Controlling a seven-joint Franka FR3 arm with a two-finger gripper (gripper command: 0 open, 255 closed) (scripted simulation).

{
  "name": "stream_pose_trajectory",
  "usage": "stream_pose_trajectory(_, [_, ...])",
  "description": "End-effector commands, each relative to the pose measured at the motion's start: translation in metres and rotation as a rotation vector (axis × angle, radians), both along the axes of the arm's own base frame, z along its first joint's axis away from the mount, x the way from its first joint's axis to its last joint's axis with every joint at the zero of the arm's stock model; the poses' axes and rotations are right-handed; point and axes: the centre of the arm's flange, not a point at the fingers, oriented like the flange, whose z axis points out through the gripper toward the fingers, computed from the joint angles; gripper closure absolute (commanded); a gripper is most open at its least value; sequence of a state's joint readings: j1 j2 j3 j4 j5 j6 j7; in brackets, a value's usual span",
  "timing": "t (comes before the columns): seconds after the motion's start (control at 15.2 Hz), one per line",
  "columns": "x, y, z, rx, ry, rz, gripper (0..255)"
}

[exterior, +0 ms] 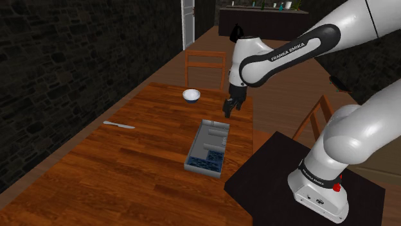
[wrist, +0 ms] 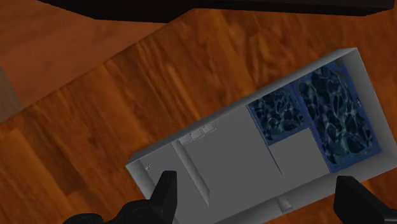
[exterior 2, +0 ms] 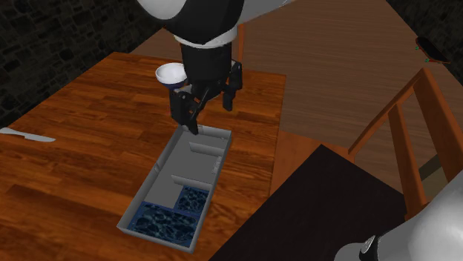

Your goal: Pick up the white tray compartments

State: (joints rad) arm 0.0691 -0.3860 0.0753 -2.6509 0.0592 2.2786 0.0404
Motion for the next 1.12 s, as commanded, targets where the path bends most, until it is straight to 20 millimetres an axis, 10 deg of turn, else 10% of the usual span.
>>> stream_pose_trajectory(0.0, [0.009, 0.010, -0.024, -0.003, -0.001, 0.010, 0])
stream_pose_trajectory(1.06, [0.055, 0.067, -0.204, -0.030, 0.009, 0.079, 0])
